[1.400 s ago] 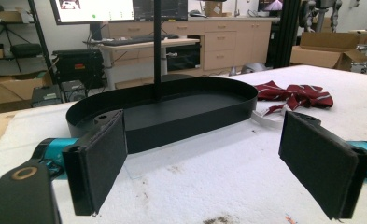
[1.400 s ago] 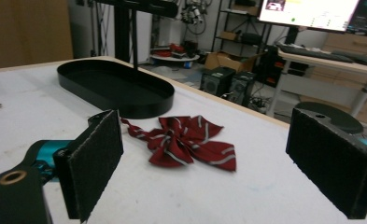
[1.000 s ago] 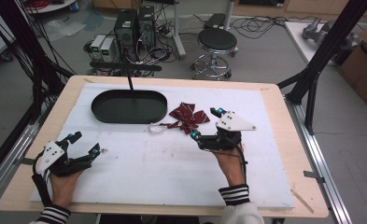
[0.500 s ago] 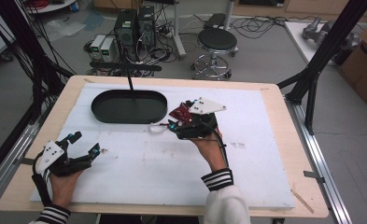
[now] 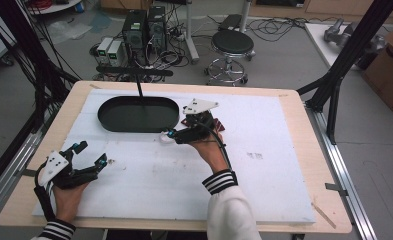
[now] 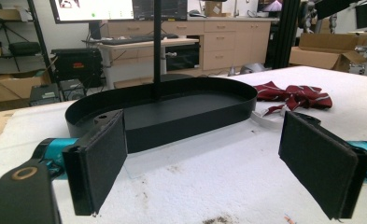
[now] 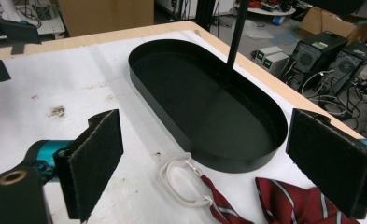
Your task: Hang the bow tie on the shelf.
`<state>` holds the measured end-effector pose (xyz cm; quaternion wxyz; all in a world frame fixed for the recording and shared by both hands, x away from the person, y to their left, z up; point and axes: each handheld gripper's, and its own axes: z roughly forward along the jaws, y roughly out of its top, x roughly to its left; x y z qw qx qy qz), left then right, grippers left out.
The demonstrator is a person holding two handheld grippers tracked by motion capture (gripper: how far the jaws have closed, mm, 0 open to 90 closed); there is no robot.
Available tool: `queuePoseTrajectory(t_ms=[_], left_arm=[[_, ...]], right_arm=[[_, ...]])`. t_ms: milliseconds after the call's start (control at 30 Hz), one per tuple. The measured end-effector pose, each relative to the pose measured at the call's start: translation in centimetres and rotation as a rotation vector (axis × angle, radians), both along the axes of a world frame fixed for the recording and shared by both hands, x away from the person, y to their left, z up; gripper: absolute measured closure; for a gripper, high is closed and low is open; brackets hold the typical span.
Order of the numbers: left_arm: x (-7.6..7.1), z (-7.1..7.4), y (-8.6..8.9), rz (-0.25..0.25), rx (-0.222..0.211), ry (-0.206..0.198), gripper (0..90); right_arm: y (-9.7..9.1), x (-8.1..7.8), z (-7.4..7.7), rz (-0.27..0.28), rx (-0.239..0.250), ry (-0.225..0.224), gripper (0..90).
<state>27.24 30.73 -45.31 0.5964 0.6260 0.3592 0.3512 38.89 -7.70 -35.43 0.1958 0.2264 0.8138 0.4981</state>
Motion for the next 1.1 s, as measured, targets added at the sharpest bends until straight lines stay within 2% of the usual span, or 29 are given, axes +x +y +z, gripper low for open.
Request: queuePoseTrajectory(t_ms=[100, 167, 300, 467, 500, 633, 700, 867, 1100], left_arm=[[0.0, 0.0, 0.0, -0.001, -0.001, 0.001, 15.7], [0.0, 0.0, 0.0, -0.001, -0.003, 0.002, 15.7], [0.0, 0.0, 0.0, 0.0, -0.004, 0.003, 15.7], [0.0, 0.0, 0.0, 0.0, -0.002, 0.002, 15.7], [0.0, 0.0, 0.0, -0.001, -0.001, 0.003, 15.8], [0.0, 0.0, 0.0, -0.002, 0.001, 0.002, 15.8], [0.0, 0.0, 0.0, -0.002, 0.0, 0.003, 15.8], [0.0, 0.0, 0.0, -0.001, 0.0, 0.002, 15.8], [0.0, 0.0, 0.0, -0.001, 0.0, 0.001, 15.8]], right_arm=[[0.5, 0.5, -0.6, 0.009, -0.02, 0.023, 10.1], [0.8, 0.8, -1.1, 0.028, -0.04, 0.042, 14.7], [1.4, 1.3, -1.8, 0.058, -0.074, 0.071, 15.7], [2.5, 2.1, -2.2, 0.103, -0.13, 0.101, 19.7], [3.0, 2.4, -2.3, 0.112, -0.167, 0.112, 20.4], [3.6, 2.8, -2.5, 0.134, -0.2, 0.128, 23.5], [3.8, 2.9, -2.8, 0.132, -0.206, 0.137, 23.9], [4.2, 3.3, -3.7, 0.136, -0.258, 0.18, 27.6], [4.4, 3.6, -4.3, 0.155, -0.31, 0.21, 39.8]])
